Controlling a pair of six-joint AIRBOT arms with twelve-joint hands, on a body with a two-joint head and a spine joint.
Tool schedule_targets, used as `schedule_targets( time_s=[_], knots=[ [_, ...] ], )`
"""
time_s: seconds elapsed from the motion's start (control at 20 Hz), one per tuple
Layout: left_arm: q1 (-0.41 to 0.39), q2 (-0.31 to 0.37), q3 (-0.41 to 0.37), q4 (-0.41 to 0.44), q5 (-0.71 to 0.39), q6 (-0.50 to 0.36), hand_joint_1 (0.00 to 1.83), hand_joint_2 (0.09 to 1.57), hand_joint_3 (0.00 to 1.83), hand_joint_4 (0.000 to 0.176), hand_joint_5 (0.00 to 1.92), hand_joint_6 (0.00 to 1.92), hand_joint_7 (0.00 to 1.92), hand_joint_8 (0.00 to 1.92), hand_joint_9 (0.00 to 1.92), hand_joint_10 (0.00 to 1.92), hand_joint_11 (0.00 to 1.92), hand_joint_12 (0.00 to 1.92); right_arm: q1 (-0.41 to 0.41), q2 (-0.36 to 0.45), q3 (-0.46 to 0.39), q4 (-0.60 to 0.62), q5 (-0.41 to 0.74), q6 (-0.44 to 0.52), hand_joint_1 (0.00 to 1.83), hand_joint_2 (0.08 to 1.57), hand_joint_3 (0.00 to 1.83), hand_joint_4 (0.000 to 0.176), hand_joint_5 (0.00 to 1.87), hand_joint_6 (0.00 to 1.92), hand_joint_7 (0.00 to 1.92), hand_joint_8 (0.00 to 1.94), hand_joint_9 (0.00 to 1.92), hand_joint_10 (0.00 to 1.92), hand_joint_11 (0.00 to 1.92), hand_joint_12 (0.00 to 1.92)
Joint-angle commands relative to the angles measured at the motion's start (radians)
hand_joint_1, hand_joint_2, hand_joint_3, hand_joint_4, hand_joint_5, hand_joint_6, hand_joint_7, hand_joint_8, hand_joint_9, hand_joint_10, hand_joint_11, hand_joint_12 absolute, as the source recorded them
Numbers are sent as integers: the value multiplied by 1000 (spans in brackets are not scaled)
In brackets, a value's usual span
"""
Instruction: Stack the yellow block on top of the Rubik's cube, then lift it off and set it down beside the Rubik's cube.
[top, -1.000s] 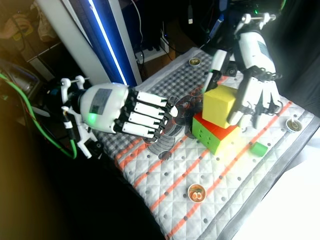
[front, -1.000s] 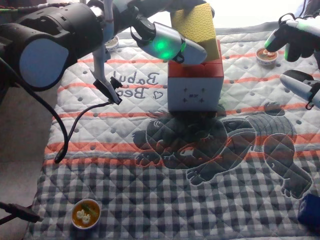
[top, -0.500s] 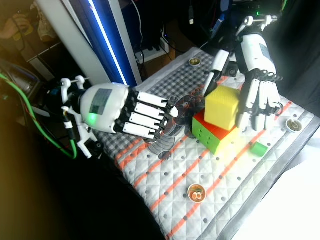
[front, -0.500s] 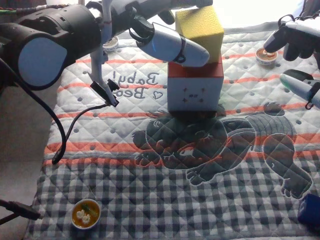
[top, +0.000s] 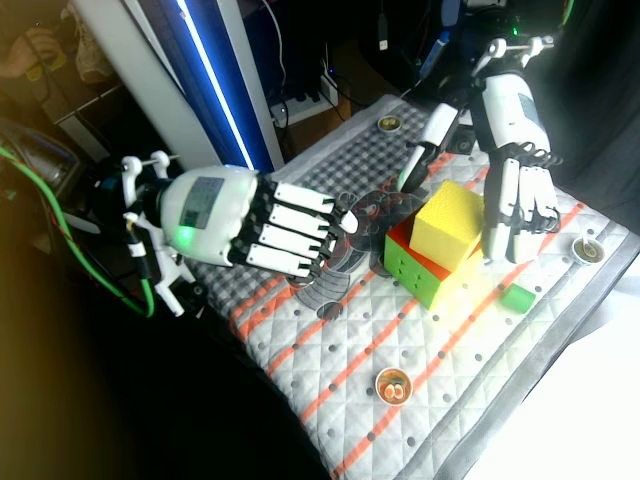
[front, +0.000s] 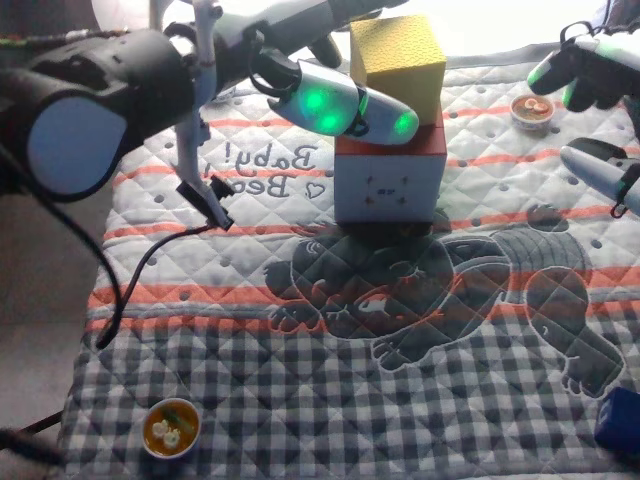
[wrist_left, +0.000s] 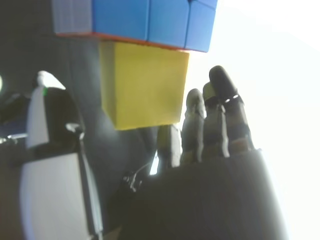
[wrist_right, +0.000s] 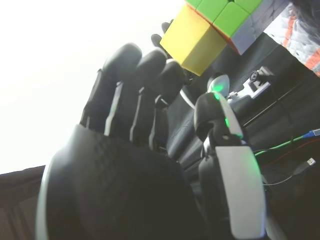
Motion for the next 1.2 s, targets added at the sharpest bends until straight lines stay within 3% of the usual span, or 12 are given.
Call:
schedule_targets(
  time_s=[0.0, 0.05, 0.15, 0.25, 0.4, 0.6, 0.65, 0.9, 0.95, 1.05, 1.1, 1.15],
  knots=[
    [-7, 19, -8, -11, 181, -5, 684, 976, 15, 63, 86, 22, 3, 0, 0, 7, 0, 42, 12, -2, 7, -11, 123, 4, 782, 1287, 0, 0, 209, 913, 312, 1020, 281, 1239, 163, 1766],
    [-5, 35, -22, -20, 211, -5, 604, 971, 12, 131, 73, 16, 68, 27, 28, 14, 3, 10, 14, -2, 8, -11, 123, 4, 771, 1257, 0, 0, 214, 879, 291, 866, 248, 1097, 142, 1671],
    [-5, 67, -47, -41, 280, -5, 412, 919, 3, 170, 6, 10, 75, 22, 101, 78, 0, 986, 15, -2, 8, -11, 123, 4, 764, 1197, 0, 0, 247, 749, 298, 700, 211, 942, 61, 1609],
    [3, 108, -88, -56, 360, -5, 351, 915, 1, 176, 13, 1, 221, 29, 117, 252, 0, 1314, 18, -2, 9, -11, 123, 4, 757, 1151, 0, 0, 218, 645, 301, 492, 181, 790, 1, 1513],
    [45, 177, -167, -66, 491, -5, 668, 988, 9, 176, 49, 3, 220, 5, 9, 401, 0, 1375, 40, -2, 17, -13, 123, 4, 703, 1070, 0, 0, 179, 470, 314, 162, 160, 597, 0, 1375],
    [130, 257, -278, -59, 649, -4, 532, 1012, 0, 176, 76, 1, 199, 0, 40, 270, 0, 1119, 116, -5, 43, -44, 82, 4, 561, 927, 0, 0, 47, 364, 177, 34, 7, 455, 0, 995],
    [163, 284, -311, -62, 702, -4, 517, 1037, 4, 116, 118, 11, 220, 7, 85, 282, 0, 1315, 150, -13, 55, -59, 55, 4, 569, 902, 0, 0, 28, 220, 79, 1, 0, 232, 0, 756],
    [295, 379, -423, -103, 896, -5, 565, 1103, 3, 121, 227, 16, 292, 15, 57, 452, 0, 1359, 313, -87, 137, -120, -92, 4, 467, 864, 0, 0, 125, 70, 163, 18, 113, 223, 0, 981],
    [309, 388, -435, -111, 914, -5, 522, 1145, 1, 83, 221, 4, 310, 11, 7, 668, 0, 1375, 338, -102, 153, -130, -119, 4, 452, 840, 0, 0, 173, 40, 192, 9, 142, 175, 0, 915],
    [321, 391, -443, -119, 922, -5, 519, 1164, 4, 65, 233, 8, 317, 12, 1, 749, 0, 1458, 372, -122, 176, -135, -157, 4, 446, 815, 0, 0, 184, 29, 200, 8, 168, 157, 0, 965],
    [325, 387, -444, -124, 923, -5, 578, 1180, 6, 38, 249, 13, 327, 16, 0, 841, 0, 1518, 391, -137, 194, -135, -181, 4, 423, 788, 0, 0, 171, 4, 143, 19, 116, 81, 0, 640],
    [328, 387, -445, -128, 926, -5, 578, 1180, 6, 38, 249, 13, 327, 16, 0, 841, 0, 1518, 400, -145, 203, -135, -195, 4, 423, 788, 0, 0, 171, 4, 143, 19, 116, 81, 0, 640]
  ],
)
